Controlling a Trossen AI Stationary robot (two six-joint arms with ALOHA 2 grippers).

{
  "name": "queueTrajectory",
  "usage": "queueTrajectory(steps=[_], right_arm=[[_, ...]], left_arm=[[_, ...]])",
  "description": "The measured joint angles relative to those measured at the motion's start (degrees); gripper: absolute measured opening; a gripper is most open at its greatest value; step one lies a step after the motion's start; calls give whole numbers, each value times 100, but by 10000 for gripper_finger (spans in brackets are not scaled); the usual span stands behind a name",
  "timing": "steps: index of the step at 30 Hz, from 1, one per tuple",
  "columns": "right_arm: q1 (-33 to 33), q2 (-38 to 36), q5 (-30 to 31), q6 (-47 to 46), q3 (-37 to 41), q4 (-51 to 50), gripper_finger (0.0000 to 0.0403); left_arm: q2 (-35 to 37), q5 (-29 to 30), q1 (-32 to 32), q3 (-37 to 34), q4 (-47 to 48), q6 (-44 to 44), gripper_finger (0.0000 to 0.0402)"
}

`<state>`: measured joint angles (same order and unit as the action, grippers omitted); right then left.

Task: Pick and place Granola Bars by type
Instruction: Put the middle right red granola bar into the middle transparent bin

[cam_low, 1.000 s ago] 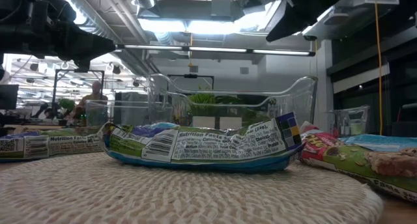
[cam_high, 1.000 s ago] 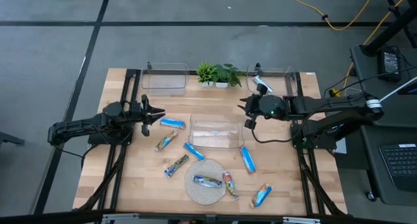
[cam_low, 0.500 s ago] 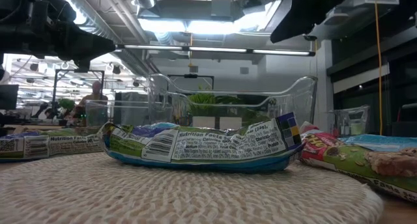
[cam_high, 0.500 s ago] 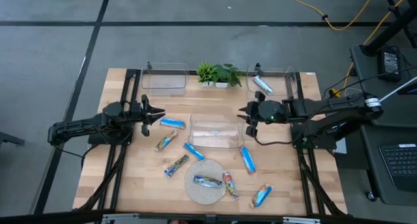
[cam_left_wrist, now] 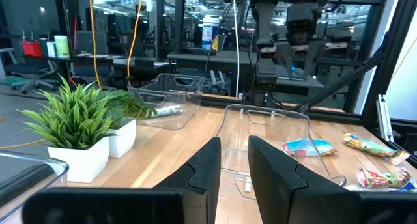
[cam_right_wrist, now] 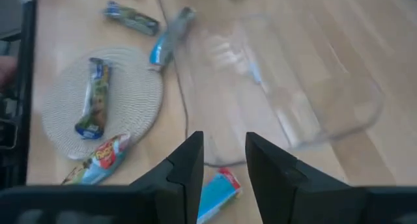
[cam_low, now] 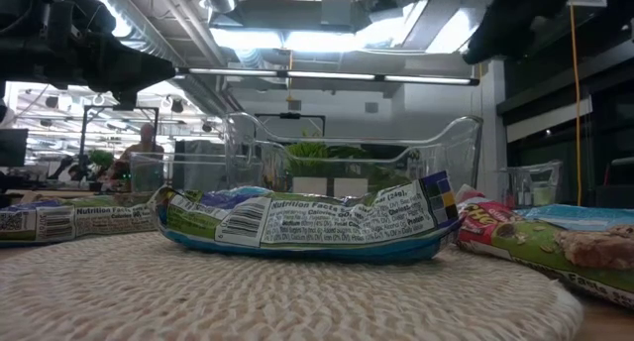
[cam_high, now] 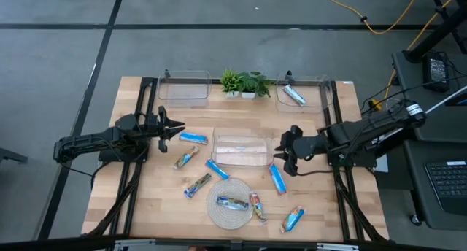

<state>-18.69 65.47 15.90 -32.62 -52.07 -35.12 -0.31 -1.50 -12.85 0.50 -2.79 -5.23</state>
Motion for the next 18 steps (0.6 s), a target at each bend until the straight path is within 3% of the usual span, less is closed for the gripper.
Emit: queueTrajectory(steps=[4, 11, 18], right_arm=[[-168, 0, 338, -327, 0, -169, 117], [-355, 7, 403, -615, 0, -173, 117], [-803, 436, 583, -1396, -2, -382, 117]], left_arm=[[0, 0, 1, 0, 0, 0, 72], [0, 0, 0, 0, 0, 0, 72], [-1, 0, 0, -1, 0, 0, 72]])
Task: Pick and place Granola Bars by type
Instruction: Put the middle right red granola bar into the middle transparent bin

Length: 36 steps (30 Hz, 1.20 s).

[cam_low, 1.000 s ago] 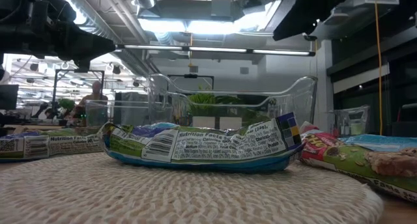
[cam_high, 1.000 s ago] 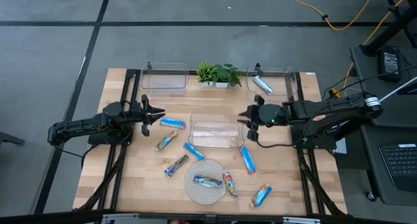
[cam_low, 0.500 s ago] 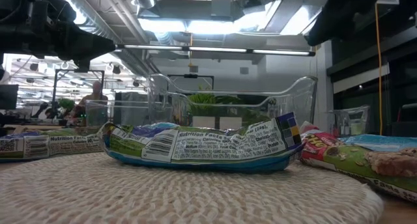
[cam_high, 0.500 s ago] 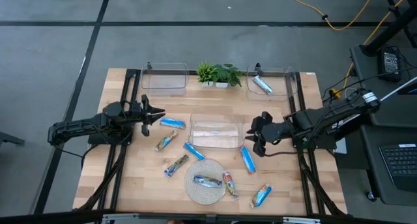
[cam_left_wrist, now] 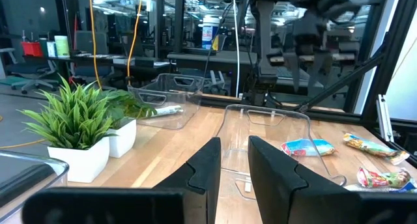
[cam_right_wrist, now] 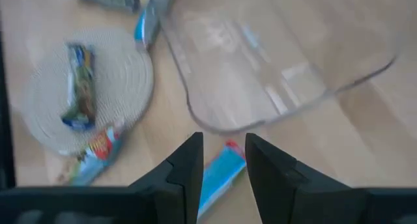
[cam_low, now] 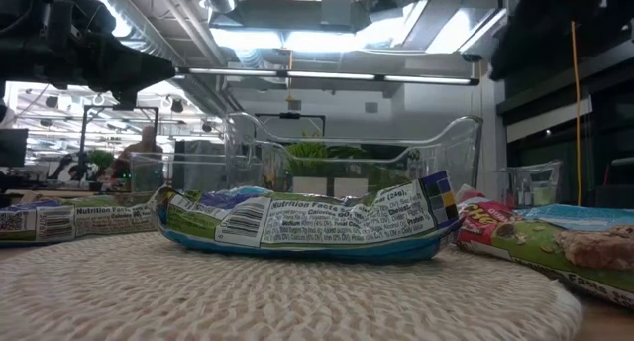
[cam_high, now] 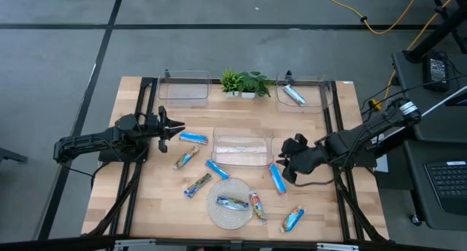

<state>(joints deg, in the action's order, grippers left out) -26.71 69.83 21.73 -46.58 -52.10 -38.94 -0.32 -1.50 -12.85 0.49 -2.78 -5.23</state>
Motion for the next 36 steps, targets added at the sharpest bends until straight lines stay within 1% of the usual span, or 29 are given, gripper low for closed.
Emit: queueTrajectory(steps=[8, 14, 24, 28, 30, 32, 36], right_arm=[[-549, 722, -366, -640, 0, 76, 117], [-841, 983, -334, -1172, 0, 153, 117], [-978, 1301, -340, -1471, 0, 91, 117], [-977, 1352, -610, -1327, 0, 80, 119], [-989, 1370, -680, -1368, 0, 73, 127], [-989, 1376, -681, -1488, 0, 69, 145], [-986, 1374, -640, -1894, 0, 80, 201]], left_arm=[[1, 0, 0, 1, 0, 0, 72], [0, 0, 1, 1, 1, 0, 72], [2, -1, 1, 0, 0, 0, 72], [0, -2, -1, 0, 0, 0, 72], [0, 0, -1, 0, 0, 0, 72], [0, 0, 1, 0, 0, 0, 72], [0, 0, 0, 1, 0, 0, 72]])
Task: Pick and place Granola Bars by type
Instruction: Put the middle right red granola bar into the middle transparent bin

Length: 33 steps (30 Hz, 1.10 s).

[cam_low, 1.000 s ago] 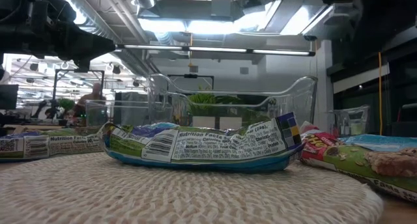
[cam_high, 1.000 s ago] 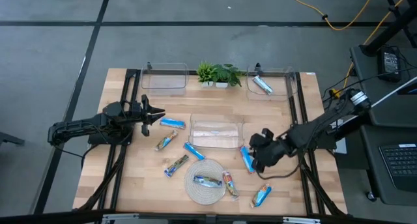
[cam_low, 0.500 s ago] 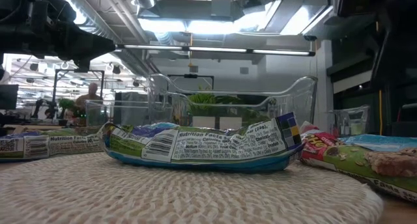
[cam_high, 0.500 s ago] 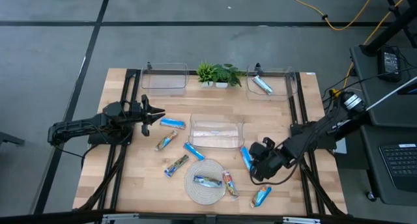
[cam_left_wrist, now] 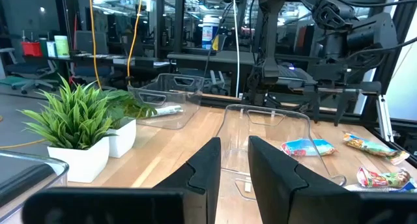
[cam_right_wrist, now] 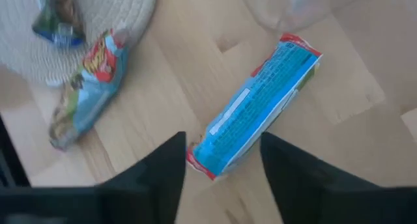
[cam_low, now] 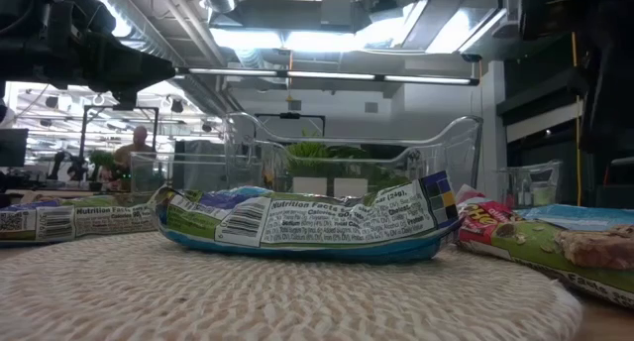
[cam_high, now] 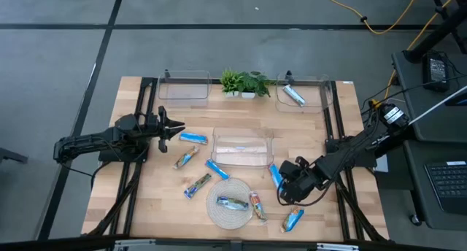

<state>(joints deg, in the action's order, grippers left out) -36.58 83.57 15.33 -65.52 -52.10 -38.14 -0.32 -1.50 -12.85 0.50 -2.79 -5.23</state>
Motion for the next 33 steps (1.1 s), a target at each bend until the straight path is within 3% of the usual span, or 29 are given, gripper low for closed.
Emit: queueTrajectory(steps=[7, 11, 22, 27, 33], right_arm=[[-1, 253, 113, -1154, -2, 44, 282], [-2, 654, 245, -1208, -2, 40, 286], [-2, 1455, -147, -1228, -2, 271, 286], [-2, 1467, -153, -1228, -2, 289, 251], [-2, 1467, -206, -1183, -130, 294, 161]], left_arm=[[2, 0, 1, 0, 2, 0, 72], [0, 0, 0, -1, 0, 0, 72], [1, 0, 0, -1, 0, 0, 72], [0, 0, 1, -1, 0, 0, 72], [0, 0, 0, -1, 0, 0, 72]])
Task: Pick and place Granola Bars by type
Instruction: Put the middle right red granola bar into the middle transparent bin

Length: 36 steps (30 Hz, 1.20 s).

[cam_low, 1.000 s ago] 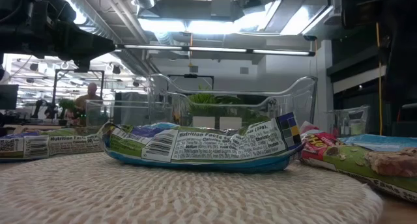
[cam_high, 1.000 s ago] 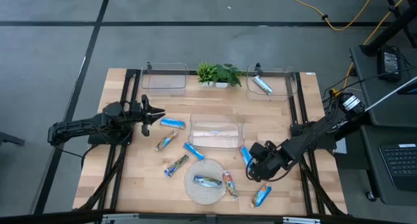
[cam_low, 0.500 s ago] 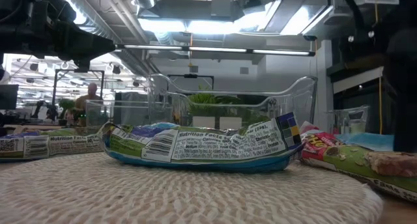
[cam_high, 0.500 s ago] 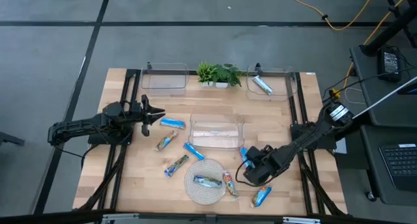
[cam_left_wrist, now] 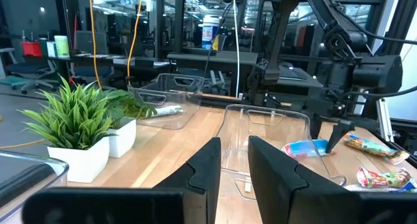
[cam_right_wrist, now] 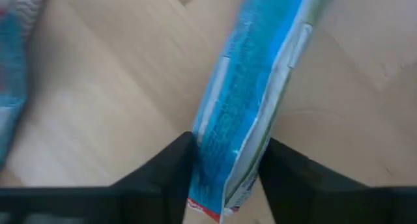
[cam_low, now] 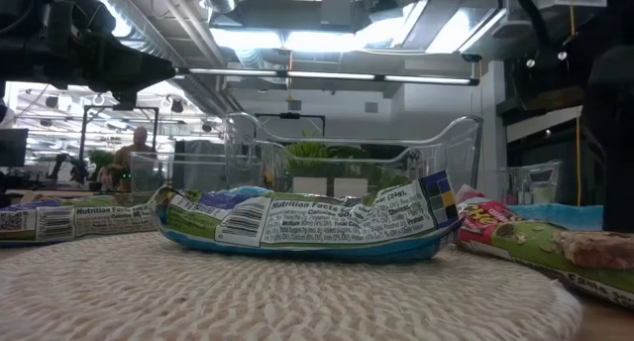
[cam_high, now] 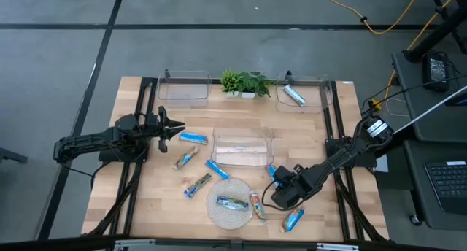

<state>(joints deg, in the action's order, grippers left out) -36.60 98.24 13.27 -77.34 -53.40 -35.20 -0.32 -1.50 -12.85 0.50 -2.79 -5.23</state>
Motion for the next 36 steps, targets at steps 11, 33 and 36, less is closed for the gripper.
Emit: queueTrajectory(steps=[11, 33, 36], right_arm=[[-137, -2, -148, 713, -838, -445, 30], [-855, -9, 499, 903, -3338, -3118, 39], [-714, -9, 493, 1450, -3553, -3117, 36]], left_arm=[[1, 0, 0, 2, 1, 0, 72], [2, 0, 0, 2, 0, 0, 72], [1, 0, 0, 1, 0, 0, 72]])
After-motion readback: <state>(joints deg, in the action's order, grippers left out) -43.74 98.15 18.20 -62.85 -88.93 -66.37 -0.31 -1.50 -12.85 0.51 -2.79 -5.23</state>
